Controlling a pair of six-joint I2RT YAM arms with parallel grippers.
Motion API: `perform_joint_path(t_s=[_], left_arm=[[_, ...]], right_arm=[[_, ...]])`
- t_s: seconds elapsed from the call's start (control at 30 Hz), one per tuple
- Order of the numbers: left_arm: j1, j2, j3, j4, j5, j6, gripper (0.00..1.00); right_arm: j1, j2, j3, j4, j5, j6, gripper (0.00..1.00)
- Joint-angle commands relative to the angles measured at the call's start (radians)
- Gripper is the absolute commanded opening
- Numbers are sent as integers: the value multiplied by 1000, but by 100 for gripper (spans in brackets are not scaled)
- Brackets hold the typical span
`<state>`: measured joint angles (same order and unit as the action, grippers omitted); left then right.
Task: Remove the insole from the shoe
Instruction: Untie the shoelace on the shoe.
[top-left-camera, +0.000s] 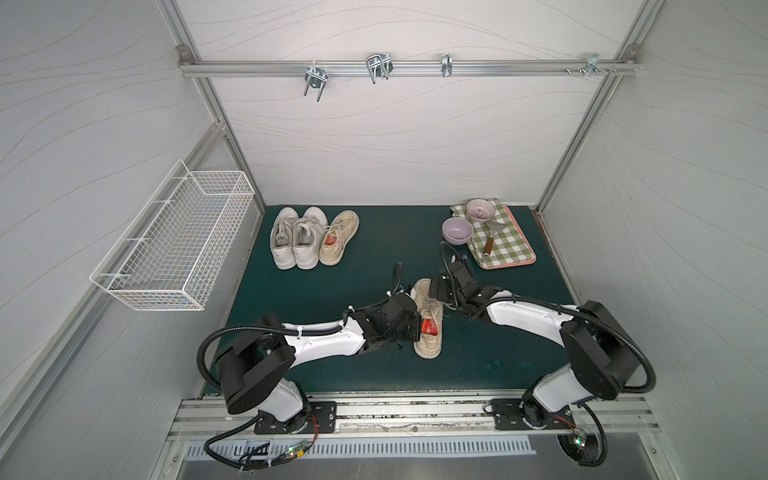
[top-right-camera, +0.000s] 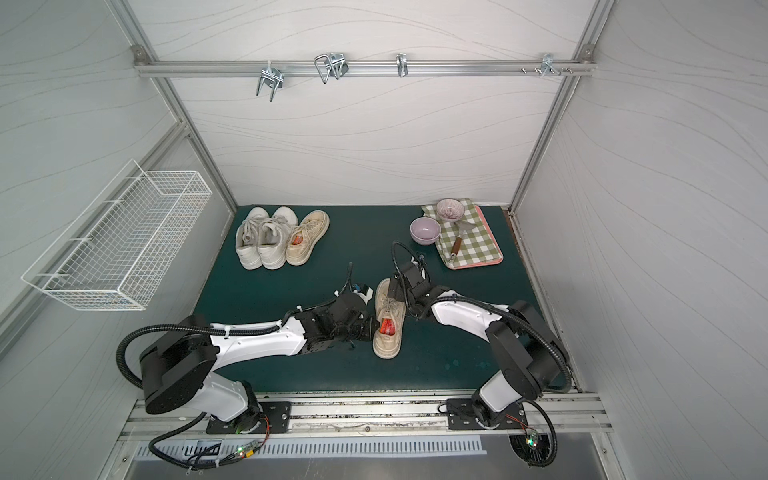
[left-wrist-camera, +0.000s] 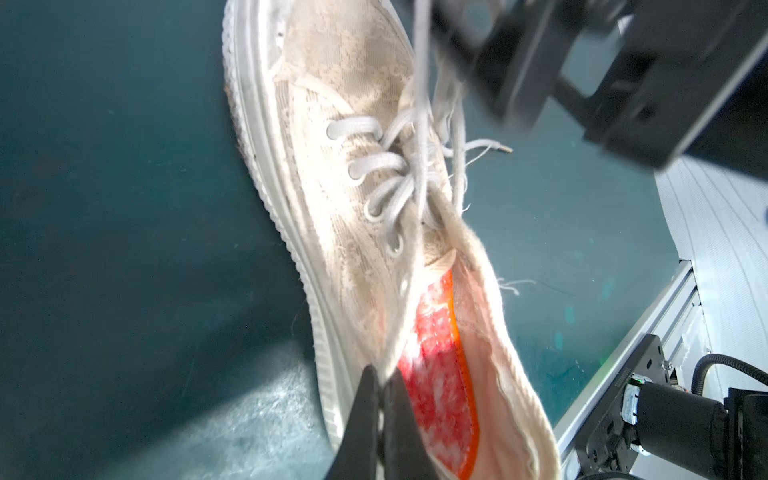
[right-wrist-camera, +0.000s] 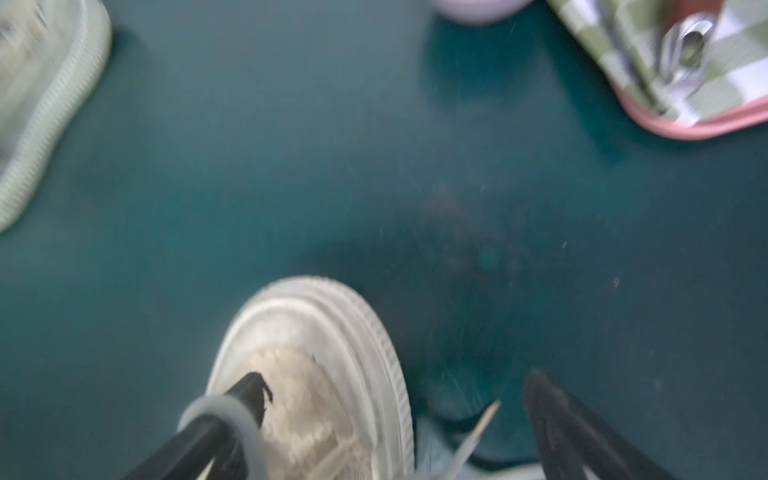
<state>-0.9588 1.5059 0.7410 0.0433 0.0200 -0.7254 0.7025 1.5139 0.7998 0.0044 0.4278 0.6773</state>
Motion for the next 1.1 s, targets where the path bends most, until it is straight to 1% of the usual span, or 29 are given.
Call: perform_joint_path(t_s=[0.0, 0.07, 0.17, 0.37, 0.5, 0.6, 0.7, 0.83, 0.9, 0.93, 1.0, 1.07], left_arm=[[-8, -33, 3, 81, 14, 13, 0], [-8, -33, 4, 81, 14, 13, 0], [-8, -31, 3, 82, 15, 13, 0], [-8, -36, -1, 81, 15, 15, 0], [-8, -44, -4, 78, 8, 13, 0], [-8, -47, -1, 71, -1, 15, 0], [-8, -46, 10, 50, -21, 15, 0], [-8, -30, 40, 38, -21, 17, 0], [-9, -19, 53, 33, -21, 14, 0], [-8, -14, 59, 31, -20, 15, 6], [-7, -7, 74, 13, -20, 23, 24], [-7, -11, 81, -6, -33, 31, 34]], right_arm=[[-26, -37, -10, 111, 26, 14, 99], [-27, -37, -2, 118, 29, -5, 99], [-53, -32, 18, 88, 38, 0, 99], [-171, -15, 117, 4, -69, 21, 99], [-198, 2, 214, -110, -81, -19, 99], [-197, -11, 241, -200, -98, -35, 99], [-181, -65, 191, -230, -160, -62, 97], [-114, -142, 138, -343, -177, -85, 93], [-64, -197, 101, -402, -187, -84, 91], [-42, -221, 79, -419, -191, -85, 90], [5, -272, 35, -454, -197, -70, 88], [29, -314, -8, -463, -235, -54, 85]])
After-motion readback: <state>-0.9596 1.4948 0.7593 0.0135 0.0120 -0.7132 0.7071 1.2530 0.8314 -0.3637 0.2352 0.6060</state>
